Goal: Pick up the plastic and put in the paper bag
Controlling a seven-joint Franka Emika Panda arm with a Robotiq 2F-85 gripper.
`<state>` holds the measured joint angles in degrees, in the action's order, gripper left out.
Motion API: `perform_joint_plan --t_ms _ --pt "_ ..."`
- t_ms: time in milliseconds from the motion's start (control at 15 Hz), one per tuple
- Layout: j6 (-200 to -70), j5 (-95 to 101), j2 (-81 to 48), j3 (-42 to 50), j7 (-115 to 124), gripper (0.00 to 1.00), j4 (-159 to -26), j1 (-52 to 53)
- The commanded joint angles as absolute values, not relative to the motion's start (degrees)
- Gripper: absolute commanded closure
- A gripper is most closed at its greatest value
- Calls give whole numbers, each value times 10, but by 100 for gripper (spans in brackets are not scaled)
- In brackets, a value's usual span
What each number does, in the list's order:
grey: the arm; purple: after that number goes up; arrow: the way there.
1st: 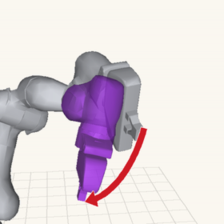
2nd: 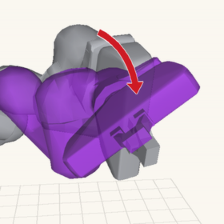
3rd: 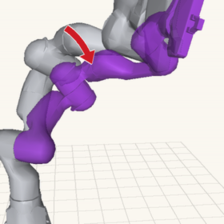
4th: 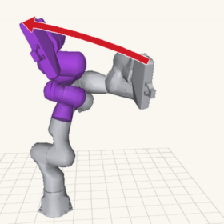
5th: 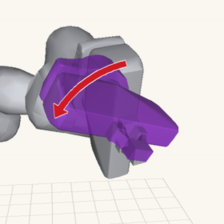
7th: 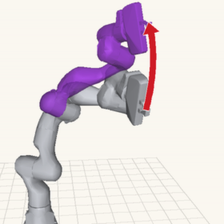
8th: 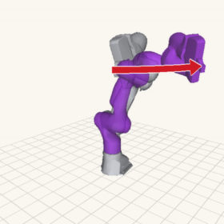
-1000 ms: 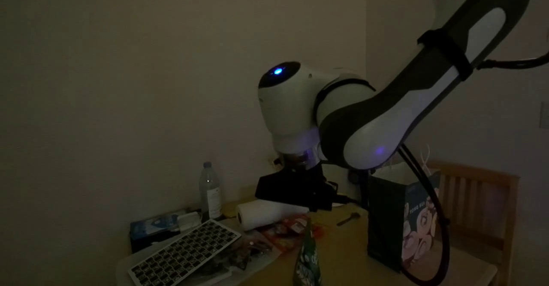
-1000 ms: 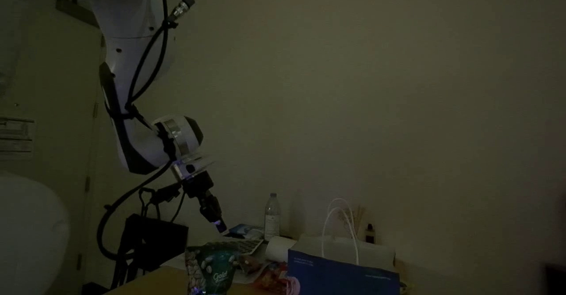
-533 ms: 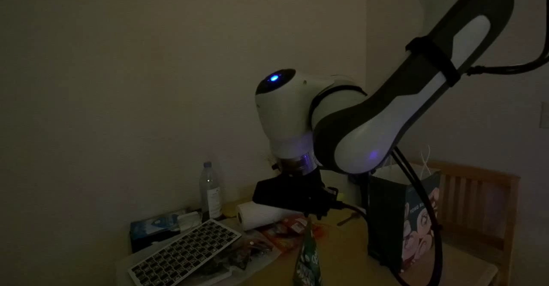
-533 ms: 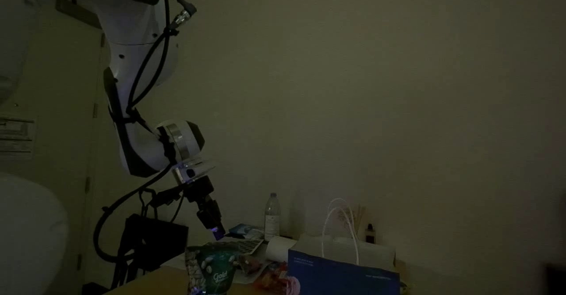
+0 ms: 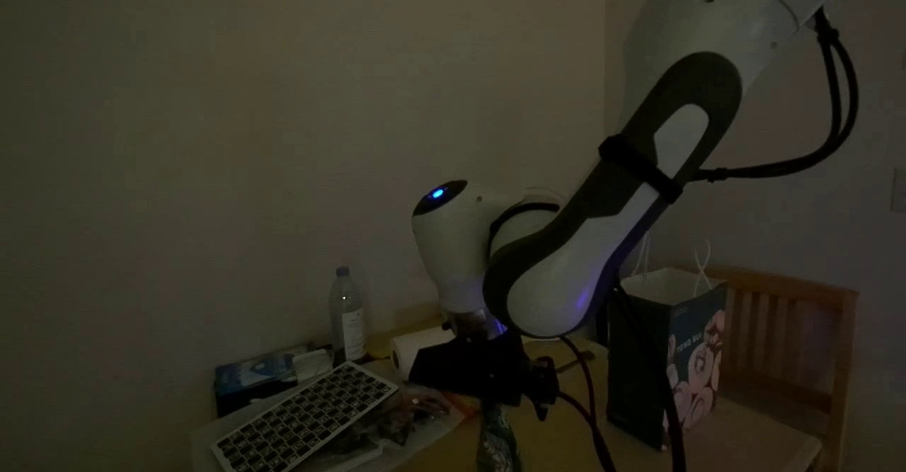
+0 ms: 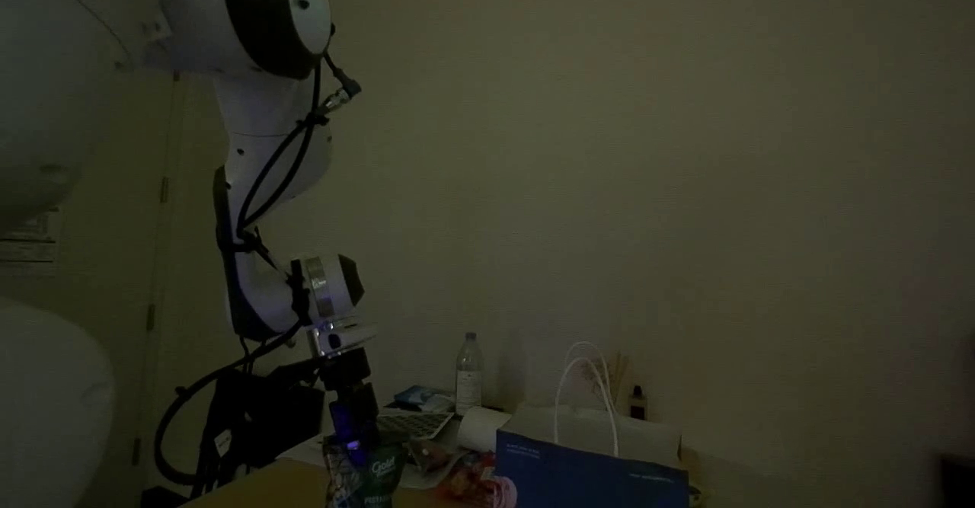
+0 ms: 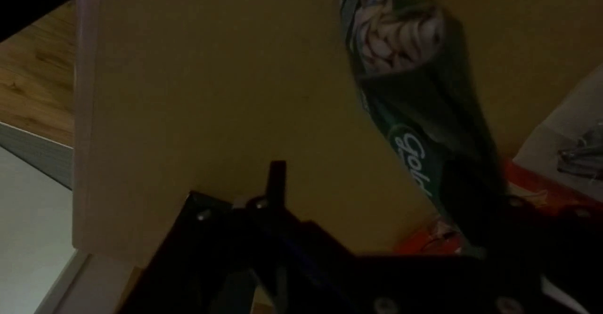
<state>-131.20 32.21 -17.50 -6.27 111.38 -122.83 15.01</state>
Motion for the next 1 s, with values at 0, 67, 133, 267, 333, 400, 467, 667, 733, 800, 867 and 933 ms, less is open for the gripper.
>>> perform_joint_plan --t_ms 0,67,133,267,333,400,467,667,733,800,867,933 --pt "-1294 337 -204 -52 1103 0 -1186 173" --pt "-1285 348 -202 -49 1111 0 -1181 182" --pt "-1277 357 -196 -48 1117 0 -1177 191" --pt "-1261 385 -180 -48 1132 0 -1174 208" --pt "-1255 400 -173 -49 1138 0 -1171 214" --pt "-1250 414 -165 -52 1146 0 -1170 219" --pt "-1246 429 -162 -54 1150 0 -1166 222" --pt "-1248 428 -175 -67 1133 0 -1152 214" --pt "-1244 435 -173 -70 1133 0 -1149 216" --pt "-1242 437 -172 -71 1133 0 -1148 216" --pt "-1246 434 -175 -72 1124 0 -1148 213" --pt "-1282 408 -177 -80 1059 0 -1156 193"
